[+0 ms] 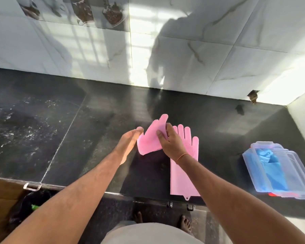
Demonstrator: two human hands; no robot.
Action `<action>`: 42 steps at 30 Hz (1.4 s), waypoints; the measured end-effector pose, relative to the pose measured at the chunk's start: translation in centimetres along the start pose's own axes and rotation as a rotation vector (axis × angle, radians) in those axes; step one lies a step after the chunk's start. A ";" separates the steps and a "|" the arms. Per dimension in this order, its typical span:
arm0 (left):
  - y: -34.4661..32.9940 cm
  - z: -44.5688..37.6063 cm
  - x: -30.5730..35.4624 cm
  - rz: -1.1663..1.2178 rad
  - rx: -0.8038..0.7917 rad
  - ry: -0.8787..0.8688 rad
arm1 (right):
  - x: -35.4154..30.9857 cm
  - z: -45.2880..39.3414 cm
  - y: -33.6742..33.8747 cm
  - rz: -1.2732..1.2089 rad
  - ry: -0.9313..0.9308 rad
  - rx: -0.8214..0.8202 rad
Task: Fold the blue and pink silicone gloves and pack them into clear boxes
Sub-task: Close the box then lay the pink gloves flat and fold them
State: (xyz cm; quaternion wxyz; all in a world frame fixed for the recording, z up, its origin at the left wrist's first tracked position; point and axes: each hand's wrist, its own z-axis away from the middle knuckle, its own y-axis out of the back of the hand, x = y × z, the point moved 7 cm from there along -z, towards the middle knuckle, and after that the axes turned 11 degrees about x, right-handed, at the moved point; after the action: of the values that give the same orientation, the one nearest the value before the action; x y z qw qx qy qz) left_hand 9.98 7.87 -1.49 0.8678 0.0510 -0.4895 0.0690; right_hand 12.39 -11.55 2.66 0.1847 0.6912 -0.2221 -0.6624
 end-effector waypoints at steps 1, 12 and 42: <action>-1.5 0.5 0.6 -0.007 -0.058 0.010 | 0.1 0.0 1.2 -0.018 0.005 0.041; -17.9 3.6 3.8 0.078 -0.354 -0.123 | 5.0 0.6 16.4 -0.287 -0.228 0.273; -30.1 2.0 -3.0 -0.917 -0.044 -0.534 | 21.7 5.5 22.9 0.367 -0.554 0.037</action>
State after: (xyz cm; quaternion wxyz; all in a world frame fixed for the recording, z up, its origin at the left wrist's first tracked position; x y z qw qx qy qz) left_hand 11.84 -22.27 -3.69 0.6548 0.2574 -0.6224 -0.3431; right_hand 5.97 -42.39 -3.20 0.2210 0.4364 -0.3968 -0.7767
